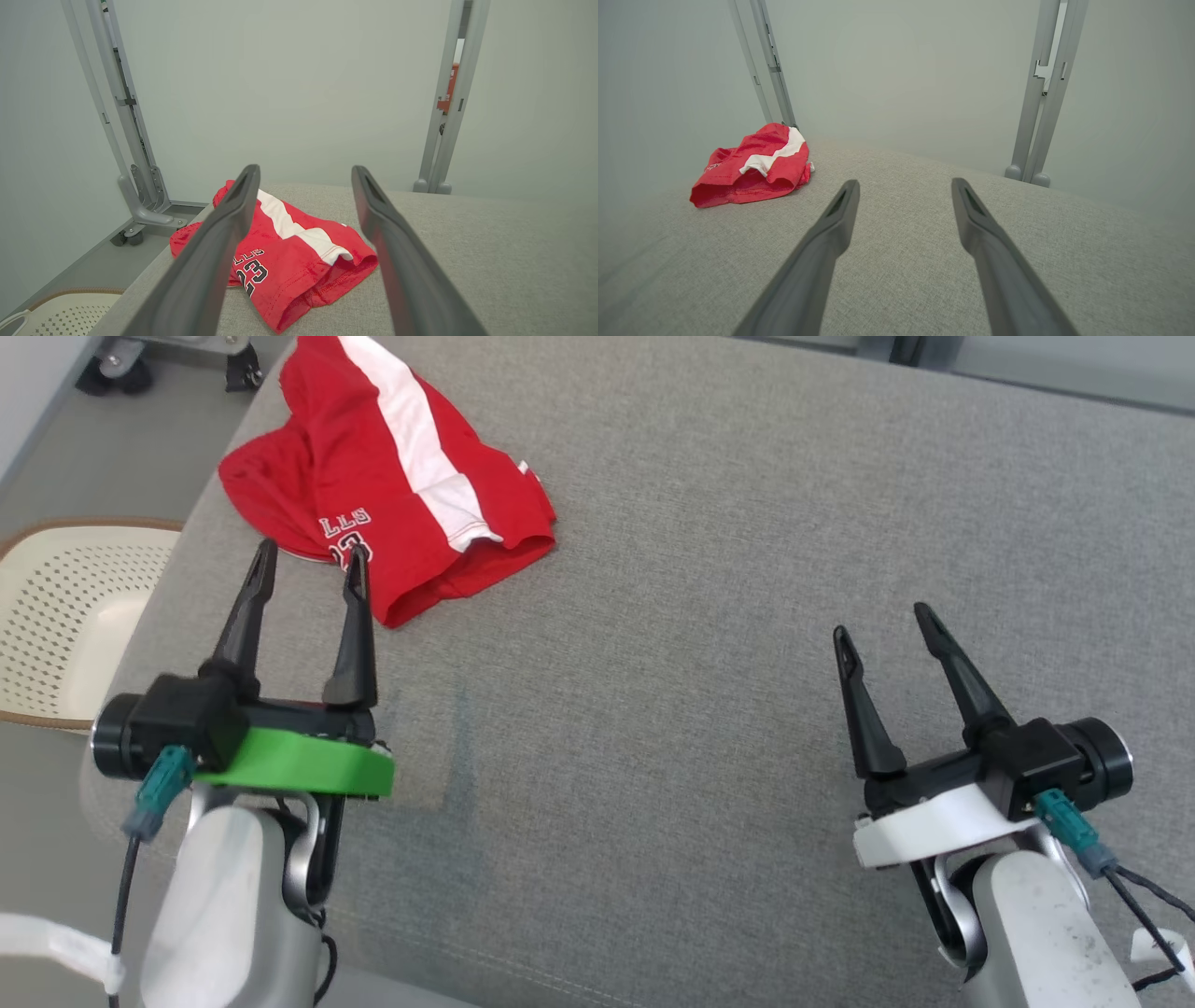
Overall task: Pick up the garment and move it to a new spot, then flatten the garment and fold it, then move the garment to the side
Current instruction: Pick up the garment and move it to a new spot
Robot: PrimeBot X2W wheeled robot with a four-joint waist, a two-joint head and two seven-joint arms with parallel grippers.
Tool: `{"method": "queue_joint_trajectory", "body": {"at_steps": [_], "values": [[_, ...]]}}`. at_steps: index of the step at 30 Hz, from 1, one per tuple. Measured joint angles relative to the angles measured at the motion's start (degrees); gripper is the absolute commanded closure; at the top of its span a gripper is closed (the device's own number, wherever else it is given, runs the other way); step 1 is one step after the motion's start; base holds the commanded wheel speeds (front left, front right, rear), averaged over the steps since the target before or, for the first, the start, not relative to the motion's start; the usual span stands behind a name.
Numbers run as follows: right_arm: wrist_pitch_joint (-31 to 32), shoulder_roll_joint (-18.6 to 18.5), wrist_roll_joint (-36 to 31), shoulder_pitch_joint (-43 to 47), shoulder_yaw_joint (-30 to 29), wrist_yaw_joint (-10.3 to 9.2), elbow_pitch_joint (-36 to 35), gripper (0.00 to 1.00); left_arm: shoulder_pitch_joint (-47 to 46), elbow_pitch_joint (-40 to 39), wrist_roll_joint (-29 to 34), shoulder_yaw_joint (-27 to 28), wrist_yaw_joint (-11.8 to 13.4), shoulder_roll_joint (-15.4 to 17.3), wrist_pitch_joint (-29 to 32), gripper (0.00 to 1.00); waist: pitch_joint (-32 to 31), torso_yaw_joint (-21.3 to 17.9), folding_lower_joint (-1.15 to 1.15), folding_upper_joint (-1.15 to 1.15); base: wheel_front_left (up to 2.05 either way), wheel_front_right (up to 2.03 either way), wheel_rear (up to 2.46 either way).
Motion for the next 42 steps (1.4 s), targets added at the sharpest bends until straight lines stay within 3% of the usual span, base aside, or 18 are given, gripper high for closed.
{"method": "queue_joint_trajectory", "body": {"at_steps": [4, 11, 23, 30, 31, 32, 33, 42], "values": [[0.0, -0.22, -1.0, -1.79, -1.04, 0.0, -1.62, 0.0, -7.54, 9.83, 0.08, -1.0, -0.8, 3.75, 1.57, 0.0, 3.44, -1.37, 0.0, 0.0, 0.0, 0.0, 0.0], [0.0, -0.74, -1.92, -3.78, -2.4, 0.0, -5.8, 0.0, -20.7, 19.92, -2.34, -4.47, -1.21, 11.18, 10.58, 0.0, 9.08, -4.83, 0.0, 0.0, 0.0, 0.0, 0.0], [0.0, -0.66, -2.53, -5.64, -2.81, 0.0, -9.85, 0.0, -33.84, 31.64, -17.28, -17.94, -1.29, 20.37, 30.12, 0.0, 16.18, -10.73, 0.01, 0.0, 0.0, 0.0, 0.0], [0.0, -0.48, -3.25, -6.31, -2.88, 0.0, -10.66, 0.0, -37.37, 35.48, -23.52, -23.26, -1.43, 23.85, 34.7, 0.0, 18.93, -12.6, 0.0, 0.0, 0.0, 0.0, 0.0], [0.0, -0.47, -3.28, -6.32, -2.93, 0.0, -10.67, 0.0, -37.57, 35.52, -24.3, -23.79, -1.43, 24.17, 34.83, 0.05, 19.1, -12.78, 0.0, 0.01, 0.0, 0.0, 0.0], [0.0, -0.45, -3.3, -6.32, -3.02, 0.0, -10.67, 0.0, -37.69, 35.48, -25.5, -24.43, -1.43, 24.5, 34.96, 0.8, 19.25, -12.99, 0.0, 0.01, 0.0, 0.0, 0.0], [0.0, -0.41, -3.3, -6.33, -3.14, 0.0, -10.67, 0.0, -37.72, 35.21, -26.7, -25.24, -1.43, 24.84, 35.06, 1.0, 19.32, -13.13, 0.0, 0.0, 0.0, 0.0, 0.0], [0.0, -0.11, -3.07, -6.34, -3.25, 0.0, -9.68, 0.0, -37.23, 34.85, -31.0, -29.32, -1.43, 26.26, 29.18, 1.0, 16.44, -12.55, 0.01, 0.0, 0.0, 0.0, 0.0]]}}
